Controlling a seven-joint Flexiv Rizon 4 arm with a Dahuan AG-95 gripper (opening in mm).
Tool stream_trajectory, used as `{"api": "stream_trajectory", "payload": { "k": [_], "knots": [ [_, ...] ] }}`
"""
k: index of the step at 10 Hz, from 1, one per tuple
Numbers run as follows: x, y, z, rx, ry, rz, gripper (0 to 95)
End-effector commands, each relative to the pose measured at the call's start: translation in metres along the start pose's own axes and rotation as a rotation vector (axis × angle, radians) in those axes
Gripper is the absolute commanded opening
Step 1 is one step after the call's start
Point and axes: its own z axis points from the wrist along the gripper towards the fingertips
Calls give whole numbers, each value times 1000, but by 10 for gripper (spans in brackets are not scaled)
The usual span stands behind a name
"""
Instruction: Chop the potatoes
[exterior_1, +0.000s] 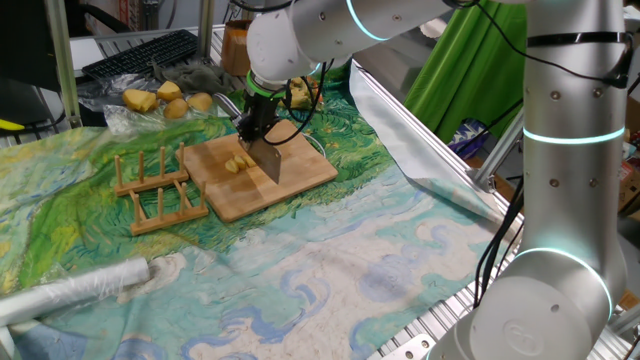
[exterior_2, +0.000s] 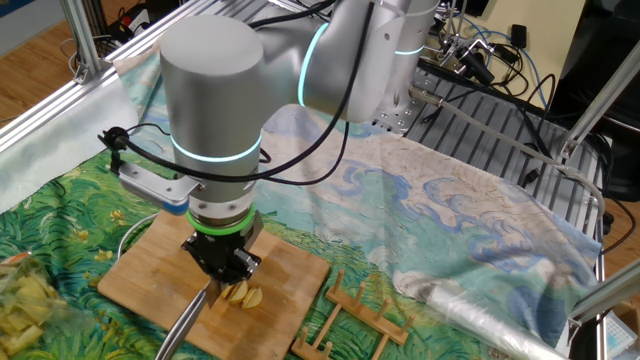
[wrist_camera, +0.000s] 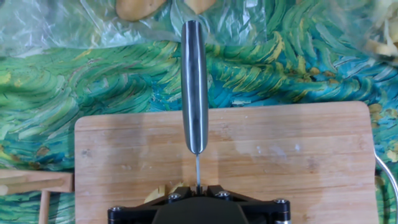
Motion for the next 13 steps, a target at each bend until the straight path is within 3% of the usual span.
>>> {"api": "stream_trajectory", "payload": {
  "k": [1, 6, 10, 13],
  "knots": [
    [-1, 0, 0, 0, 3, 1, 0],
    [-1, -2, 2, -1, 10, -1, 0],
    [1, 3, 23, 1, 14, 7, 0],
    [0, 4, 25, 15, 14, 7, 0]
  ]
}}
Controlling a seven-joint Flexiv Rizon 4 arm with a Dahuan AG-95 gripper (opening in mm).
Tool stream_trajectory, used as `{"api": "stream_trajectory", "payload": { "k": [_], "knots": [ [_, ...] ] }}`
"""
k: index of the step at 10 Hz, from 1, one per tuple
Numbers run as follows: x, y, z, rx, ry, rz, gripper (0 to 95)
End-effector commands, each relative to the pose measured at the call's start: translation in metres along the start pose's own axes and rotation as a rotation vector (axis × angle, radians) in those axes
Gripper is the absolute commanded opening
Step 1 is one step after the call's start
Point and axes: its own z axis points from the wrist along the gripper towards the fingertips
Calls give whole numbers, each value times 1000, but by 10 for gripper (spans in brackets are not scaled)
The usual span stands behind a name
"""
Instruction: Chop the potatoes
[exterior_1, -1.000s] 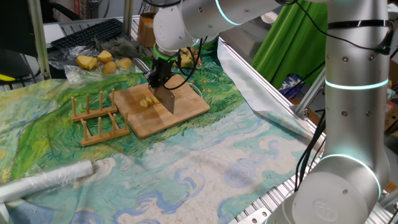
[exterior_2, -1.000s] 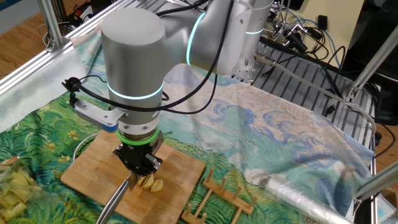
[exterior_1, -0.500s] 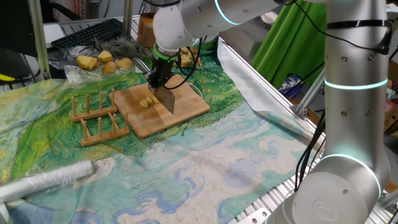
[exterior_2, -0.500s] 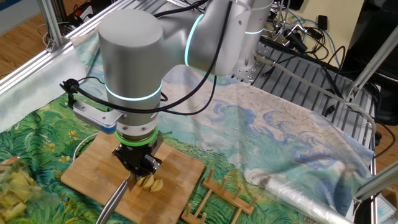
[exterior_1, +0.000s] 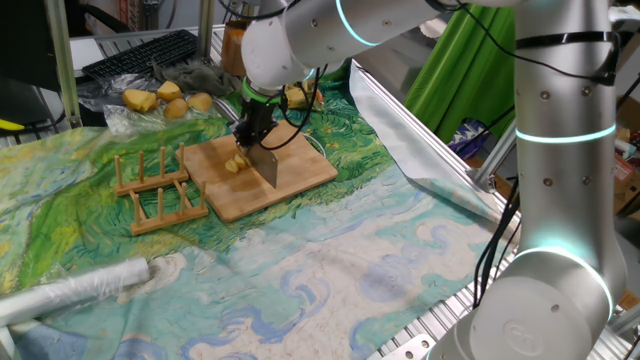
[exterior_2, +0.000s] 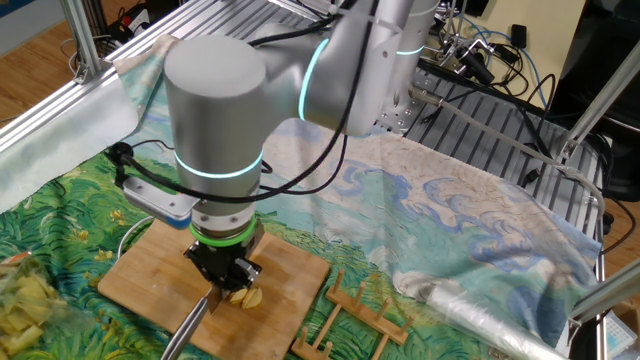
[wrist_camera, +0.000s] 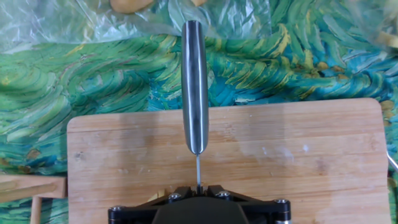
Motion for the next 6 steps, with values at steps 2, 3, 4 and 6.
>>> {"api": "stream_trajectory", "payload": {
  "k": [2, 3, 4, 6],
  "knots": [
    [0, 1, 4, -6, -9, 19, 0],
    [0, 2, 3, -2, -19, 46, 0],
    [-1, 2, 2, 3, -23, 49, 0],
    [0, 1, -1, -2, -14, 56, 0]
  ]
}}
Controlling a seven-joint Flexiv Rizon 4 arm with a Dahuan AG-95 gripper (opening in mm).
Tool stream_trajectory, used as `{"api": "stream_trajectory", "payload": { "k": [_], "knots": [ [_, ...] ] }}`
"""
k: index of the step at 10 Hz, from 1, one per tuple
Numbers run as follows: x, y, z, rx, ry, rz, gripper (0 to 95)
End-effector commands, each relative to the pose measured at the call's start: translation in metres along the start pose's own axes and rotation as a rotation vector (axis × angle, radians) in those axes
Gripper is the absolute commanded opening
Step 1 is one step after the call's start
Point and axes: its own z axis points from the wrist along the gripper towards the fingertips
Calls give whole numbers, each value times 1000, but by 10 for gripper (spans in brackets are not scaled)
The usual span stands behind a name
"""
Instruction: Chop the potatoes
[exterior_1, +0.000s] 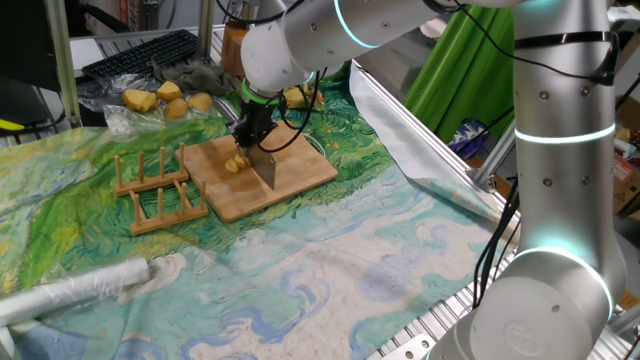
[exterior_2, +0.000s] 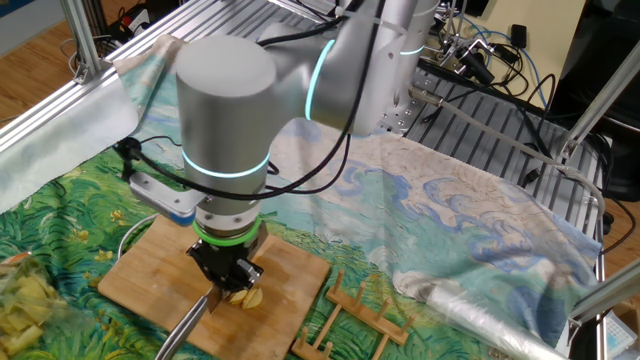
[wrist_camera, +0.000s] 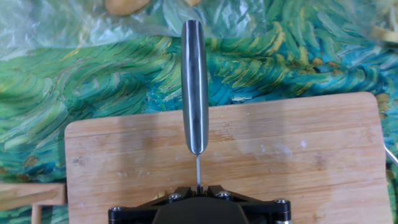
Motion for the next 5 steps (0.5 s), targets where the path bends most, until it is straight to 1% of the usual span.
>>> {"api": "stream_trajectory", "payload": {
  "k": [1, 3, 4, 5],
  "knots": [
    [-1, 3, -2, -17, 6, 4, 0],
    [-1, 4, -2, -40, 5, 10, 0],
    [-1, 4, -2, -40, 1, 4, 0],
    [-1, 4, -2, -30, -8, -3, 0]
  ]
}}
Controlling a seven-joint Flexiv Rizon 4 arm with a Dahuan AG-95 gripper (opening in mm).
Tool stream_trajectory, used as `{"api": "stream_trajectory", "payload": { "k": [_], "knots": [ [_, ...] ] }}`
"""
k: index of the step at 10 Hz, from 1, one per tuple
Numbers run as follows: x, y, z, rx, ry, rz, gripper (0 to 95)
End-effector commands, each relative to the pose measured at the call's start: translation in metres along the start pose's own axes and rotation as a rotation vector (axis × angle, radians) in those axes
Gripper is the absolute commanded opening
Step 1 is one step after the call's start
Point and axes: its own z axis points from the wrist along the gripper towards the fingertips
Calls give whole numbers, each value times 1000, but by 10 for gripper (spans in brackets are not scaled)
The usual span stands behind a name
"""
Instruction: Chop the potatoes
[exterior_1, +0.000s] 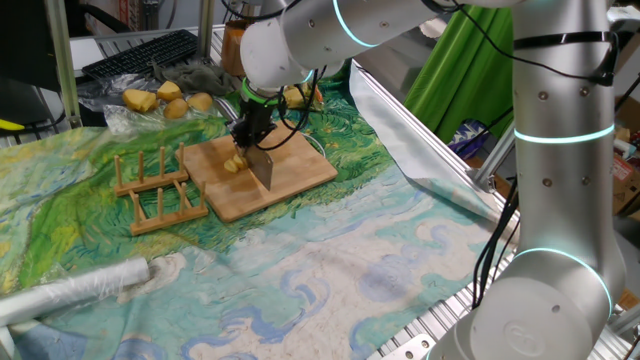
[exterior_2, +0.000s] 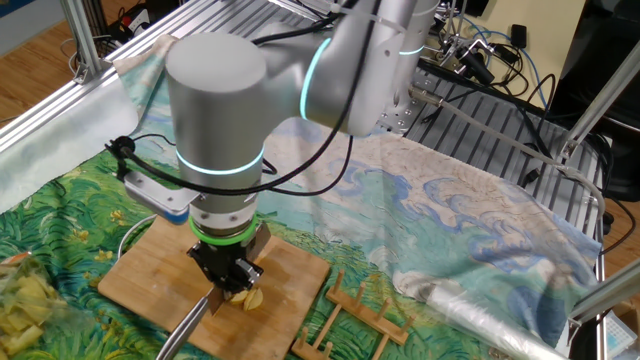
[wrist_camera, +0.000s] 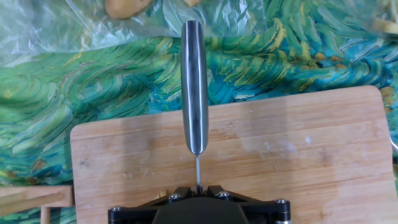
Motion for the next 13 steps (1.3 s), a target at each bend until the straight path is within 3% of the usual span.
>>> {"api": "stream_trajectory", "payload": {
  "k": [1, 2, 3, 5, 7, 12, 13],
  "knots": [
    [2, 0, -2, 83, -32, -45, 0],
    [2, 0, -1, 118, -46, -61, 0],
    [2, 0, 0, 116, -48, -60, 0],
    [2, 0, -1, 105, -48, -54, 0],
    [5, 1, 0, 66, -26, -53, 0],
    [3, 4, 9, 47, -31, -26, 0],
    [2, 3, 6, 53, -11, -33, 0]
  ]
}}
